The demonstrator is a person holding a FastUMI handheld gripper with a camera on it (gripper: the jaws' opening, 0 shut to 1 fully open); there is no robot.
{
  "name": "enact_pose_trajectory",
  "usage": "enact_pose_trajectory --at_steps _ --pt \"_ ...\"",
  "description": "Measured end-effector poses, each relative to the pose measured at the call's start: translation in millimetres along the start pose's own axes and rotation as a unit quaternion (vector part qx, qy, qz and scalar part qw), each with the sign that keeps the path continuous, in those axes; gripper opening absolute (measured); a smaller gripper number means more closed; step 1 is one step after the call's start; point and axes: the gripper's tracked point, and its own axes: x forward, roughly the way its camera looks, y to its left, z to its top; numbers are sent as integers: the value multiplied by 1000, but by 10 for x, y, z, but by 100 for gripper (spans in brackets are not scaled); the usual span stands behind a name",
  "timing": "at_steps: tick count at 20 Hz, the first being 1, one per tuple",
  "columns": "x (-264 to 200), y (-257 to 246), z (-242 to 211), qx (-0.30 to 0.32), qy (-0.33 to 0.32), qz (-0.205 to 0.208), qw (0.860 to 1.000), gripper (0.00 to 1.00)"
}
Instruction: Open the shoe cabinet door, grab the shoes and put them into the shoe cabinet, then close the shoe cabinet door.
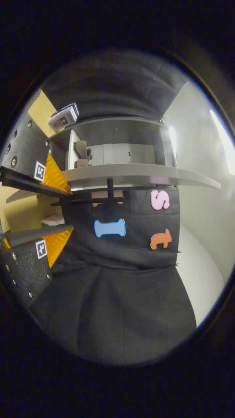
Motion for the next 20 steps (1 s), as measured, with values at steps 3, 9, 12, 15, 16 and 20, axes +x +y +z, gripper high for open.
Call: enact_pose_trajectory --at_steps 3,9,12,15,16,20 --pt "7 67 -27 9 3 16 1000 49" --pt "-18 436 -76 13 16 82 996 49" --pt "-21 738 -104 14 24 130 991 49" --pt "18 1081 -166 13 33 168 985 49" --pt "32 1175 -183 12 36 177 984 49" --pt "119 1339 -236 13 48 183 982 49"
